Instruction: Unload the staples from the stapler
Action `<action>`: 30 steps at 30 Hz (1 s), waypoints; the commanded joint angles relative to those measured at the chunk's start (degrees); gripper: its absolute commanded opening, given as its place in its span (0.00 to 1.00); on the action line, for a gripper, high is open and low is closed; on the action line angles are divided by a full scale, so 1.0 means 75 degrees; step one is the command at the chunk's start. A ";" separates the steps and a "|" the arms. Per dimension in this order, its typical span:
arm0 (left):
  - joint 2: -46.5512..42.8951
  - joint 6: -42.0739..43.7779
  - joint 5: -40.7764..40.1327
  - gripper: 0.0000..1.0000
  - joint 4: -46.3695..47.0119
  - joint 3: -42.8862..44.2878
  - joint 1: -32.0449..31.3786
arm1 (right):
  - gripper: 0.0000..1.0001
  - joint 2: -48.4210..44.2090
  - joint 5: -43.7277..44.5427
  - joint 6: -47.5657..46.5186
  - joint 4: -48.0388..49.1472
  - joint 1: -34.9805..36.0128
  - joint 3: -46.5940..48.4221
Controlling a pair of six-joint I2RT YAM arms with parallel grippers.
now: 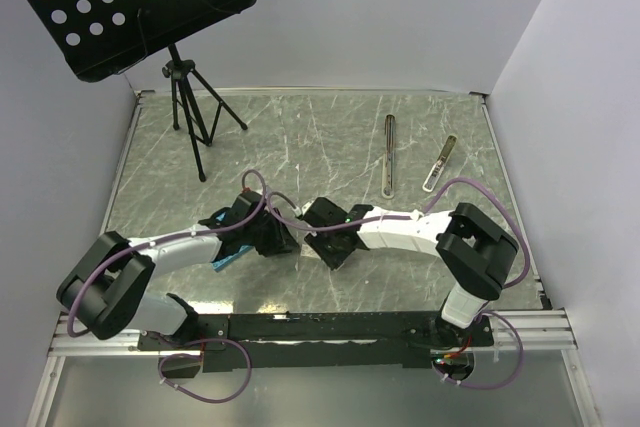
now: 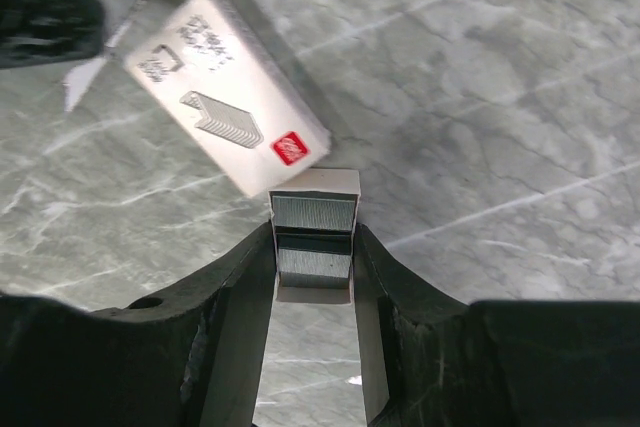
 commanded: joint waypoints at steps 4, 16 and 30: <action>0.0270 0.0023 0.0237 0.34 0.0628 -0.0074 0.0014 | 0.42 0.0165 -0.0485 -0.0156 0.0402 0.0249 0.0087; 0.0668 0.0058 0.0425 0.28 0.0956 0.0032 0.0014 | 0.41 0.0002 -0.0543 -0.0425 0.0647 0.0389 -0.0100; 0.0739 0.0058 0.0553 0.26 0.1132 0.0020 0.0014 | 0.41 0.0142 -0.0168 -0.0601 0.0682 0.0401 -0.0053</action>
